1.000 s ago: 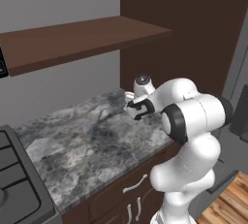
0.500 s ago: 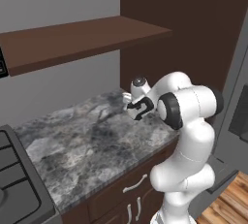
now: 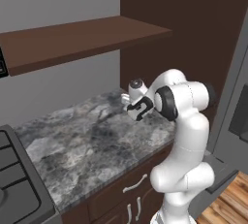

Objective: Place the beer and liquor on the top shelf of the fridge to keep them out of children's reach, and place the mushroom on lower shelves for easy access.

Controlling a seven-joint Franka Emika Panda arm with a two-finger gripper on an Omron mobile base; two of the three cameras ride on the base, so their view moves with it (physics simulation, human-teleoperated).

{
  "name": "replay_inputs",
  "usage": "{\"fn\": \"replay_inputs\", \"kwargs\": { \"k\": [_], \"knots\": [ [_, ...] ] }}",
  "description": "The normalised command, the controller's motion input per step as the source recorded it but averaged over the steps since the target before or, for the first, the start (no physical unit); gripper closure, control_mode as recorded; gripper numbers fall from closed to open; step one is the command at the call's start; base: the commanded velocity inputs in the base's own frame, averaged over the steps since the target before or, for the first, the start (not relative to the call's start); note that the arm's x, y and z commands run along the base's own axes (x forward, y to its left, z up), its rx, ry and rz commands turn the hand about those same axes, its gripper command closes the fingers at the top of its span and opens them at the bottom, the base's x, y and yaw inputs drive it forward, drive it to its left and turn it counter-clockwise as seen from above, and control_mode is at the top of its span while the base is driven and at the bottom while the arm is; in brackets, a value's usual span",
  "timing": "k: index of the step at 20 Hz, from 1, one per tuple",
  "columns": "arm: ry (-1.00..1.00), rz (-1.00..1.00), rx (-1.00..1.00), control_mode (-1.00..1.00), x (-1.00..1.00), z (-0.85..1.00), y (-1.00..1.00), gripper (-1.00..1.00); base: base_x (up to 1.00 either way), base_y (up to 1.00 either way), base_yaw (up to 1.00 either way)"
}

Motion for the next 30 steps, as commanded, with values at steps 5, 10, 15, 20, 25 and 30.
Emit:
{"fn": "replay_inputs", "kwargs": {
  "k": [5,10,15,20,25,30],
  "knots": [
    [0.0,-0.02,0.0,-1.0,0.32,-0.21,0.02,-1.0,0.0,0.0,0.0],
    [0.0,-0.02,0.0,-1.0,0.23,-0.21,0.0,-1.0,0.0,0.0,0.0],
    [0.01,-0.02,0.0,-1.0,0.17,-0.21,0.0,-1.0,0.0,0.0,0.0],
    [0.02,-0.02,0.0,-1.0,0.16,-0.24,0.0,1.0,0.0,0.0,0.0],
    [0.04,-0.03,0.0,-1.0,0.03,-0.2,0.0,1.0,0.0,0.0,0.0],
    [-0.02,0.0,0.0,-1.0,-0.24,0.01,0.0,1.0,0.0,0.0,0.0]
  ]
}}
